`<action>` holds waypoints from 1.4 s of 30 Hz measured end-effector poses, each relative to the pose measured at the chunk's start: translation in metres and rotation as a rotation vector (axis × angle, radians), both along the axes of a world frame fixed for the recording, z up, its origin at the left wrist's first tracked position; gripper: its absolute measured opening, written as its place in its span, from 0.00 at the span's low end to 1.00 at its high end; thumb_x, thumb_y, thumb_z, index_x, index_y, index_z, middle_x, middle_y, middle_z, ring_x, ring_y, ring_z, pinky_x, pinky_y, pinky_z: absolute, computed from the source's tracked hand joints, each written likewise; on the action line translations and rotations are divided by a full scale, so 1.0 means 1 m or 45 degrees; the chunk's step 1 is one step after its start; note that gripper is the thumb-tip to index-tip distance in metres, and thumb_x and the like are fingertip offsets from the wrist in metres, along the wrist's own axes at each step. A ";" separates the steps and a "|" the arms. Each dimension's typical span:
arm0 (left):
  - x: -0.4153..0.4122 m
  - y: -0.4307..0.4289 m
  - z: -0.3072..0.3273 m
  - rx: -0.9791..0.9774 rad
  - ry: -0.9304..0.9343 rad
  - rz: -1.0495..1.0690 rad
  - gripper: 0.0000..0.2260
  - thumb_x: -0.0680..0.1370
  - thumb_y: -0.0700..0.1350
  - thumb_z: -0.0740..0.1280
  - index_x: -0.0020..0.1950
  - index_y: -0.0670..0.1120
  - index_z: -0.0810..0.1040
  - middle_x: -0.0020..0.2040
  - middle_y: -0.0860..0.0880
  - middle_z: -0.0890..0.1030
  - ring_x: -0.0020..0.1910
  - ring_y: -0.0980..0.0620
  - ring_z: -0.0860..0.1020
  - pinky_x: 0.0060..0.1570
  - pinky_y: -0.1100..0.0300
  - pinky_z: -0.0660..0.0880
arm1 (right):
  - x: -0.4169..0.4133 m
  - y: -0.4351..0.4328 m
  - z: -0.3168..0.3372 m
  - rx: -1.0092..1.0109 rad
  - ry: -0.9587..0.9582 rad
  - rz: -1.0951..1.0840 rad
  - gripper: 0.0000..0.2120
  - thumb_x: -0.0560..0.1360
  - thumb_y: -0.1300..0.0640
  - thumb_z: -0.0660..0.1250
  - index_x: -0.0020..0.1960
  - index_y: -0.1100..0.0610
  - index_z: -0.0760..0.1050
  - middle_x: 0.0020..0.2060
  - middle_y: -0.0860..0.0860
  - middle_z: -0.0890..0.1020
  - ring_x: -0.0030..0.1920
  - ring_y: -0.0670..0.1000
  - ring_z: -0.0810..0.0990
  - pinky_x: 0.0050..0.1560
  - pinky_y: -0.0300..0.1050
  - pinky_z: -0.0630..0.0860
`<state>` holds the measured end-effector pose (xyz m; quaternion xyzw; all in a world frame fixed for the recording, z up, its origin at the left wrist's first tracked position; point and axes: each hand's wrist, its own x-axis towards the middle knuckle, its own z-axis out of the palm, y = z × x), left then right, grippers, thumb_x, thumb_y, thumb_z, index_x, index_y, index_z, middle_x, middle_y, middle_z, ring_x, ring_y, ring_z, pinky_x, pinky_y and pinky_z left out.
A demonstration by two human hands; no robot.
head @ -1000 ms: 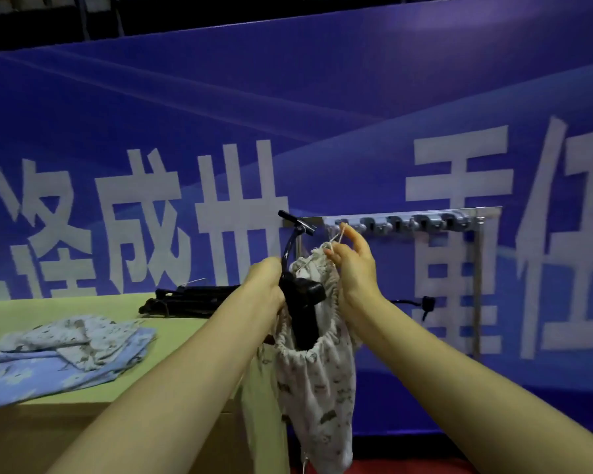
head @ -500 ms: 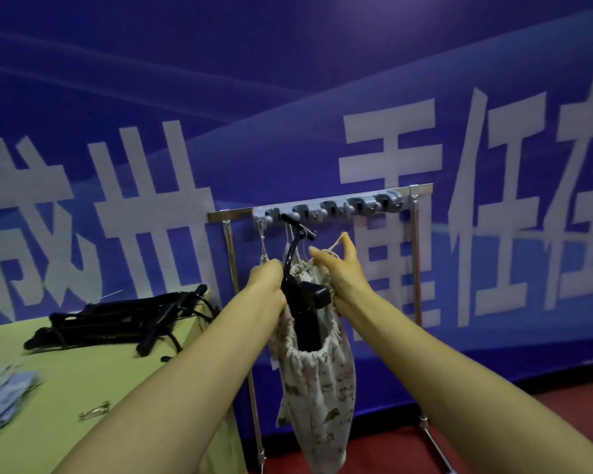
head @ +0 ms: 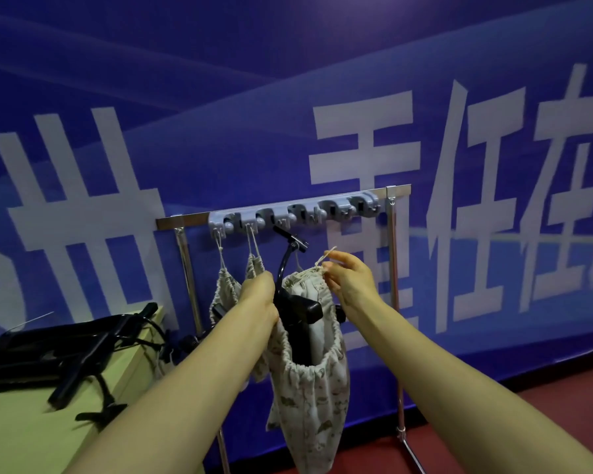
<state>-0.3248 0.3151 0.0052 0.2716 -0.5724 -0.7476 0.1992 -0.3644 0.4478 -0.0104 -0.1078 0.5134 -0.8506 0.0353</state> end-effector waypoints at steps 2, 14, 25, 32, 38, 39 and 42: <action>-0.009 0.002 -0.002 0.008 0.002 0.005 0.18 0.80 0.41 0.55 0.69 0.35 0.69 0.35 0.44 0.70 0.29 0.48 0.67 0.27 0.58 0.67 | -0.009 0.001 0.000 -0.035 -0.015 0.004 0.07 0.76 0.70 0.63 0.50 0.61 0.76 0.43 0.55 0.80 0.38 0.51 0.80 0.31 0.35 0.78; -0.041 -0.003 -0.005 0.001 0.013 0.052 0.16 0.80 0.40 0.57 0.65 0.34 0.72 0.34 0.45 0.70 0.29 0.48 0.69 0.30 0.58 0.68 | -0.042 0.000 0.002 -0.021 -0.111 0.164 0.18 0.77 0.69 0.57 0.63 0.56 0.73 0.40 0.56 0.77 0.33 0.48 0.74 0.35 0.38 0.75; -0.045 -0.005 -0.009 0.017 0.011 0.039 0.17 0.80 0.42 0.57 0.66 0.36 0.71 0.35 0.46 0.71 0.30 0.49 0.71 0.28 0.58 0.70 | -0.065 -0.009 -0.011 0.265 0.047 -0.098 0.07 0.75 0.72 0.63 0.45 0.66 0.78 0.43 0.56 0.80 0.39 0.51 0.77 0.35 0.35 0.78; -0.058 -0.012 -0.020 0.056 -0.003 0.020 0.16 0.80 0.42 0.57 0.64 0.36 0.72 0.35 0.45 0.71 0.30 0.48 0.70 0.36 0.56 0.71 | -0.075 -0.003 0.004 0.008 -0.057 -0.060 0.09 0.78 0.69 0.59 0.54 0.66 0.77 0.34 0.55 0.77 0.34 0.49 0.75 0.42 0.42 0.77; -0.071 -0.003 -0.021 0.090 0.025 -0.002 0.15 0.80 0.41 0.56 0.63 0.37 0.72 0.35 0.45 0.70 0.30 0.49 0.68 0.32 0.58 0.68 | -0.083 -0.016 0.022 0.068 -0.138 -0.018 0.07 0.77 0.64 0.62 0.43 0.57 0.76 0.24 0.50 0.67 0.24 0.47 0.63 0.25 0.39 0.61; -0.076 -0.003 -0.022 0.096 0.030 -0.001 0.17 0.80 0.41 0.56 0.66 0.35 0.70 0.37 0.44 0.72 0.30 0.49 0.69 0.33 0.58 0.69 | -0.087 -0.018 0.025 0.188 -0.098 -0.002 0.06 0.77 0.63 0.62 0.45 0.58 0.78 0.25 0.49 0.65 0.23 0.47 0.60 0.24 0.39 0.58; -0.085 -0.002 -0.025 0.061 0.011 0.021 0.21 0.78 0.42 0.57 0.71 0.37 0.68 0.54 0.39 0.78 0.33 0.47 0.72 0.38 0.56 0.71 | -0.097 -0.022 0.032 0.439 -0.023 0.055 0.10 0.77 0.59 0.61 0.52 0.62 0.79 0.27 0.50 0.63 0.25 0.47 0.58 0.27 0.41 0.57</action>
